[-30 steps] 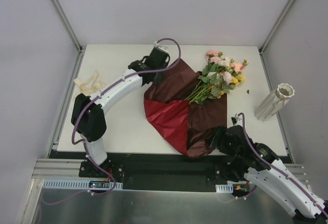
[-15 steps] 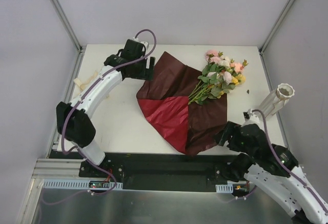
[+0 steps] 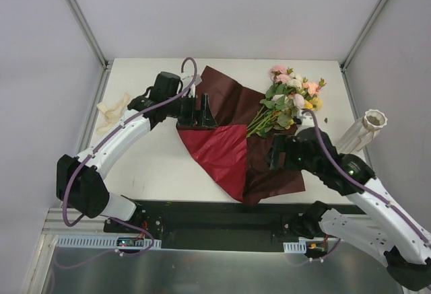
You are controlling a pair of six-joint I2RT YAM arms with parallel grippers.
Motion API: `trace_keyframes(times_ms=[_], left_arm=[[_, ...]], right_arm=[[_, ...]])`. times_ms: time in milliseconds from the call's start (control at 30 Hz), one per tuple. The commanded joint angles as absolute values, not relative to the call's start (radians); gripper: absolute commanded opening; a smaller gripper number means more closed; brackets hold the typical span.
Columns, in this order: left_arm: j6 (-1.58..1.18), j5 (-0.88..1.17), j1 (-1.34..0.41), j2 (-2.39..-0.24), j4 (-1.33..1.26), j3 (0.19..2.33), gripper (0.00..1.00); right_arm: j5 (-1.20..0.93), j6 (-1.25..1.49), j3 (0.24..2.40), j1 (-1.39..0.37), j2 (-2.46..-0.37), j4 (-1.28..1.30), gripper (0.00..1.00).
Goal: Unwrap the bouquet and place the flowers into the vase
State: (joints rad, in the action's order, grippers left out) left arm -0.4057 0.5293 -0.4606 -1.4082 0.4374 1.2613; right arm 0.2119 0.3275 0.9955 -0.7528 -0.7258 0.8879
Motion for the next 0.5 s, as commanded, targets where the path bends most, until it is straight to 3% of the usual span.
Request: trace_keyframes(times_ms=[0,67,167,267,367,467], left_arm=[[-0.456,0.6,-0.506,-1.398,0.37,1.209,0.79],[-0.453,0.6,-0.509,-1.382,0.37,1.189,0.79],[-0.44,0.577,-0.508,-1.345,0.37,1.164,0.8],[-0.436,0.569,-0.508,-1.318,0.371,1.157,0.8],[-0.442,0.571,-0.508,-1.295,0.373,1.161,0.81],[-0.445,0.568,-0.508,-1.257,0.377,1.163,0.81]], right_arm=[[0.042,0.359,0.797,-0.758,-0.755,0.685,0.86],[-0.027,0.397,0.686,-0.772,-0.746,0.563,0.75],[-0.006,0.465,0.514,-0.813,-0.726,0.489,0.66],[0.08,0.454,0.469,-0.827,-0.738,0.532,0.65],[0.116,0.391,0.547,-0.827,-0.761,0.577,0.7],[0.094,0.315,0.636,-0.825,-0.787,0.528,0.92]])
